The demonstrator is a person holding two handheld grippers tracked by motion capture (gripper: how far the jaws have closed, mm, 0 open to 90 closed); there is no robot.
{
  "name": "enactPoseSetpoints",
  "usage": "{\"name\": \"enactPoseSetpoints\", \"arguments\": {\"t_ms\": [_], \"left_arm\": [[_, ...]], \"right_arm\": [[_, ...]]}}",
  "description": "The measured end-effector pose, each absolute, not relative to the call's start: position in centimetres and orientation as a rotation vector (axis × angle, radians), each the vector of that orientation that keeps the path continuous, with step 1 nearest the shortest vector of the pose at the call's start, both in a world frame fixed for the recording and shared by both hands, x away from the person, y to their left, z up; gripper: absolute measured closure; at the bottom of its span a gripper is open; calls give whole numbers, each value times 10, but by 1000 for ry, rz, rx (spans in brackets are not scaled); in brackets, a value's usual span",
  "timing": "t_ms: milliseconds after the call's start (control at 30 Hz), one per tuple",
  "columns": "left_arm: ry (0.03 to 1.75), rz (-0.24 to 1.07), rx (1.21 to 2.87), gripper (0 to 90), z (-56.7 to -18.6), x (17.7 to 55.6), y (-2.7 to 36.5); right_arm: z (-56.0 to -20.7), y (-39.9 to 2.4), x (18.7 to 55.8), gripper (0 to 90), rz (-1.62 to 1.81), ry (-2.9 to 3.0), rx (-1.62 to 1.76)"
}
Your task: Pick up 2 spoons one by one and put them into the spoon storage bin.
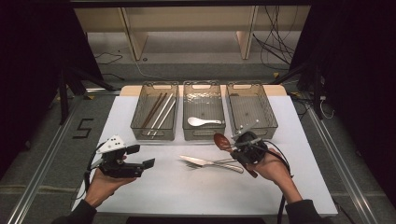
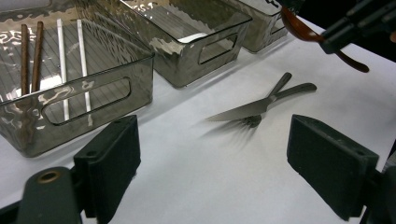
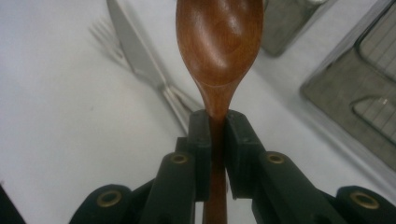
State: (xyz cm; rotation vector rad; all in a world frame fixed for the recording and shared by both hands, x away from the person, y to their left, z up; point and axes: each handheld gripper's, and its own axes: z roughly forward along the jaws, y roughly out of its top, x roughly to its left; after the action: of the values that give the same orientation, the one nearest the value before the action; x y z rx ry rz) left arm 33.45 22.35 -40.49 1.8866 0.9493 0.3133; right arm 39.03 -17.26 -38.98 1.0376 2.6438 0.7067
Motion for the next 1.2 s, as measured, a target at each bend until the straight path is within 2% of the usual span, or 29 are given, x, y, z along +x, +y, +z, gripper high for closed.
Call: {"name": "enactPoseSetpoints", "arguments": {"t_ms": [367,1200], "left_arm": [[955,315,1869,157,-405,331,228],[948,314,1866,157,-405,333,227]], "right_arm": [[-366,-154,433,822,771,2597,1087],[-347,-123,506,822,805,2544,1191]]}}
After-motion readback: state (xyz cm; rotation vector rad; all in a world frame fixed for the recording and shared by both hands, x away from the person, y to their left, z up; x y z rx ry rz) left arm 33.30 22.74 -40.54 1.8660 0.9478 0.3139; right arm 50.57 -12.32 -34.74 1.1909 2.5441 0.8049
